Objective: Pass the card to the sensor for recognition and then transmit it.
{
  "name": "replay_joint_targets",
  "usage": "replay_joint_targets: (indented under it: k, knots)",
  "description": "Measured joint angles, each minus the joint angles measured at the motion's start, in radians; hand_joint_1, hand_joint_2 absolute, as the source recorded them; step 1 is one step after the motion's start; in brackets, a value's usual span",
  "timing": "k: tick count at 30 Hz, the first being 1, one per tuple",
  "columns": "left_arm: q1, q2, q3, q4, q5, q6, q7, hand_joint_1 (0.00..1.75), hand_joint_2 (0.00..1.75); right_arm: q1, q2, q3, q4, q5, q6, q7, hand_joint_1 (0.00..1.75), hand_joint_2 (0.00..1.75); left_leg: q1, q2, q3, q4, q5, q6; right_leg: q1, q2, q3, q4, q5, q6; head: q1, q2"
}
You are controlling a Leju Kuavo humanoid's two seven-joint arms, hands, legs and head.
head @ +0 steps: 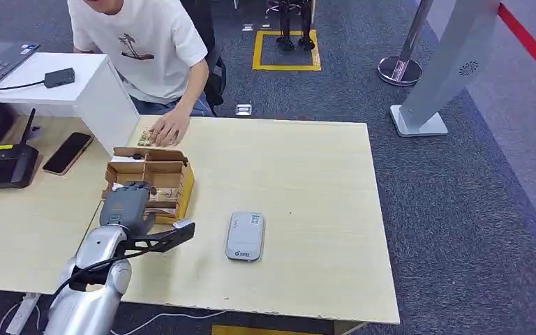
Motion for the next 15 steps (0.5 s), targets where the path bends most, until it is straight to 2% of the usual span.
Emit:
replay_joint_targets:
  k: [15]
  knots:
    - [0.002,-0.009,0.0,-0.006,0.0,0.013,-0.002,1.75,1.75,0.0,0.0,0.0,0.0,0.002,0.001,0.001,0.0,0.0,0.0,0.0,0.0,0.0,0.0,0.0,0.0,0.0,0.0,0.0,0.0,0.0,0.0,0.0]
